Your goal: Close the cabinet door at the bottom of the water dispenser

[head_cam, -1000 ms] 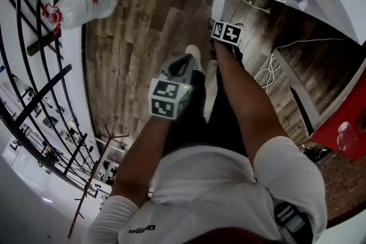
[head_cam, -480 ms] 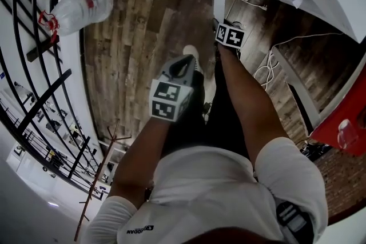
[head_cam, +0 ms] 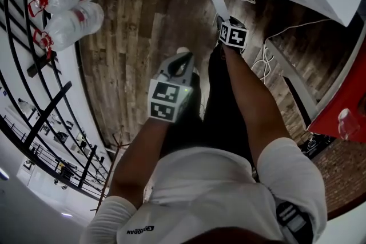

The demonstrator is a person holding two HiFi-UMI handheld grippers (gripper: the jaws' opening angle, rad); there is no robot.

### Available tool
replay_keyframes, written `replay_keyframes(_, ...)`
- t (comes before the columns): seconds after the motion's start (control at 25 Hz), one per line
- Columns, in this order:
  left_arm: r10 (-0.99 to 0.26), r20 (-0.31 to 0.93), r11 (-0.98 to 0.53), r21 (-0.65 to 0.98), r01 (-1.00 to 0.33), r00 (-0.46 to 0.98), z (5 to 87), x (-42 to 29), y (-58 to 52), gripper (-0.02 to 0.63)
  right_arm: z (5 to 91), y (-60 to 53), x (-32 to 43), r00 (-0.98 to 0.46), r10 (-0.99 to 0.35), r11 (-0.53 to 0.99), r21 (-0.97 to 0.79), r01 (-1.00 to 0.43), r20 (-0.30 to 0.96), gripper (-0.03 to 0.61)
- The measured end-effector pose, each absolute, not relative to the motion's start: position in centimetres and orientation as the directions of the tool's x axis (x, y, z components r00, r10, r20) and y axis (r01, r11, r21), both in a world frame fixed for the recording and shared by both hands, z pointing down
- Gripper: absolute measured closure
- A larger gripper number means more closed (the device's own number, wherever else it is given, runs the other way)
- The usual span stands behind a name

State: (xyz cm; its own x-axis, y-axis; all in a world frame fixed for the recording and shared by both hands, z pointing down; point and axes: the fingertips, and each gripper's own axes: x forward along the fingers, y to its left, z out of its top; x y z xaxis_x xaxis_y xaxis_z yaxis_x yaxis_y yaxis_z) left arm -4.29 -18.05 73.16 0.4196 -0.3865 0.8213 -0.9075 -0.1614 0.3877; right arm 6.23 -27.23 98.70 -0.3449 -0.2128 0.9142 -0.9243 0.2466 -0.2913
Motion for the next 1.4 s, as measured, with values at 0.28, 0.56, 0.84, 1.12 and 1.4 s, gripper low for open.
replay_keyframes(0.28,-0.378,0.816,-0.194,0.392,-0.899,0.438,73.2,-2.8,-20.1,0.617,98.7,-31.1,10.8,-0.305,-0.278,0.166,-0.267,-0.949,0.911,0.390)
replay_keyframes(0.56,-0.368,0.818,-0.205,0.392,-0.897,0.442,73.6,-2.1,-21.2,0.617,98.7,-36.0,14.1,-0.281,-0.334,0.163,-0.239,-0.957,0.900,0.407)
replay_keyframes(0.84,-0.359,0.819,-0.214,0.394,-0.894,0.447,73.7,-1.5,-21.7,0.617,98.5,-39.4,15.8,-0.260,-0.368,0.224,-0.186,-0.957,0.893,0.418)
replay_keyframes(1.12,-0.353,0.827,-0.213,0.384,-0.898,0.437,73.5,-2.0,-21.6,0.617,98.2,-42.2,16.7,-0.211,-0.398,0.286,-0.098,-0.953,0.893,0.423)
replay_keyframes(1.4,-0.362,0.826,-0.201,0.384,-0.901,0.432,73.3,-2.1,-22.0,0.617,98.5,-43.8,17.5,-0.197,-0.408,0.287,-0.080,-0.955,0.891,0.425)
